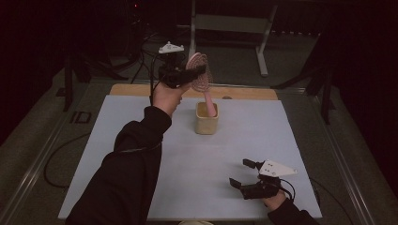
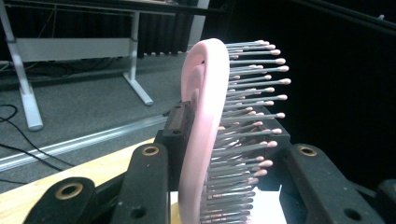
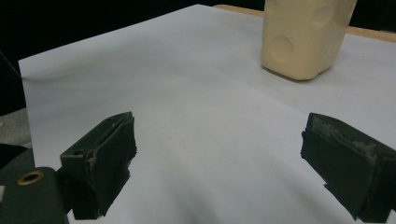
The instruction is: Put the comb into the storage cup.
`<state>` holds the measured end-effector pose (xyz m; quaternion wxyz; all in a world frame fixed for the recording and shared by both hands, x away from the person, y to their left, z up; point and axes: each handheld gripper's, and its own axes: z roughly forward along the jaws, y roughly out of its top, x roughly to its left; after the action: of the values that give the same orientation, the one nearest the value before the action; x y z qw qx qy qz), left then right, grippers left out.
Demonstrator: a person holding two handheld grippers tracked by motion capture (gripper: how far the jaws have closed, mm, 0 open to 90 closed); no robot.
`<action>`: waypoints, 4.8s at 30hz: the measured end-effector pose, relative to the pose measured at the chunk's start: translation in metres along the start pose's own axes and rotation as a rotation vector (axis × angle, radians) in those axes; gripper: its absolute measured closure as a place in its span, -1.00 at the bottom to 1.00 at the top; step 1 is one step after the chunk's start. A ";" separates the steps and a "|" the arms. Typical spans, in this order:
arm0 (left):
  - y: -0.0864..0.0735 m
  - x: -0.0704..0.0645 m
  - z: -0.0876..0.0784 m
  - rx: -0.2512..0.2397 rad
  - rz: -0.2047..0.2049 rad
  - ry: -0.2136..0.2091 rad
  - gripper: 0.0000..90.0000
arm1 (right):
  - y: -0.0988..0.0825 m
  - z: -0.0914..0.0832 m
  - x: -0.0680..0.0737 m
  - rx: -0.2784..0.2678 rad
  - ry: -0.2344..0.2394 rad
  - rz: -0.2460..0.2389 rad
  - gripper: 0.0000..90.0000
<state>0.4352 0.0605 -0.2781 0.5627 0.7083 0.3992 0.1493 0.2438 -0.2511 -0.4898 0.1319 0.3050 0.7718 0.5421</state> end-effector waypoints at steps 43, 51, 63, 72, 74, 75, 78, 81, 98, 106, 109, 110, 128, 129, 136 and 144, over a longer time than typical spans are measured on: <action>-0.026 0.026 0.037 -0.031 -0.027 0.070 0.46 | -0.001 0.000 -0.001 -0.002 0.002 -0.002 -0.78; -0.034 0.028 0.043 -0.002 -0.033 0.064 0.46 | -0.001 0.000 -0.001 -0.001 0.002 -0.003 -0.78; -0.045 0.029 0.049 0.019 -0.031 0.084 0.46 | -0.001 0.000 -0.001 0.001 0.001 -0.007 -0.78; -0.055 0.034 0.054 0.038 -0.043 0.077 0.46 | -0.001 0.001 -0.001 0.001 -0.001 -0.007 -0.78; -0.057 0.035 0.055 0.038 -0.048 0.075 0.46 | -0.001 0.000 -0.001 -0.001 0.001 -0.007 -0.78; -0.058 0.035 0.056 0.042 -0.048 0.073 0.46 | -0.001 0.000 -0.001 -0.002 -0.001 -0.007 -0.78; -0.061 0.036 0.058 0.043 -0.049 0.072 0.46 | -0.001 0.000 -0.001 -0.001 0.000 -0.008 -0.78; -0.064 0.037 0.061 0.050 -0.047 0.073 0.46 | 0.000 0.000 -0.001 -0.001 -0.001 -0.007 -0.78; -0.084 0.045 0.077 0.078 -0.105 0.048 0.46 | -0.001 0.001 -0.002 0.004 0.004 0.001 -0.78; -0.089 0.047 0.080 0.083 -0.108 0.042 0.46 | -0.001 0.001 -0.003 0.007 0.007 0.000 -0.78; -0.091 0.050 0.081 0.082 -0.118 0.039 0.46 | -0.001 0.001 -0.003 0.008 0.007 -0.001 -0.78; -0.092 0.051 0.082 0.080 -0.124 0.039 0.46 | -0.001 0.001 -0.003 0.009 0.007 -0.002 -0.78; -0.094 0.053 0.083 0.084 -0.113 0.065 0.43 | -0.001 0.001 -0.003 0.009 0.007 -0.001 -0.78; -0.094 0.053 0.084 0.087 -0.113 0.063 0.42 | -0.001 0.001 -0.003 0.008 0.008 -0.001 -0.78; -0.090 0.052 0.084 0.139 -0.097 0.123 0.15 | -0.001 0.001 -0.004 0.009 0.011 0.005 -0.78; -0.089 0.053 0.082 0.166 -0.095 0.140 -0.30 | -0.001 0.000 -0.004 0.006 0.005 0.013 -0.78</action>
<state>0.4878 0.0480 -0.3992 0.4792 0.7208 0.4815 0.1379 0.2471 -0.2538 -0.4909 0.1256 0.3090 0.7719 0.5411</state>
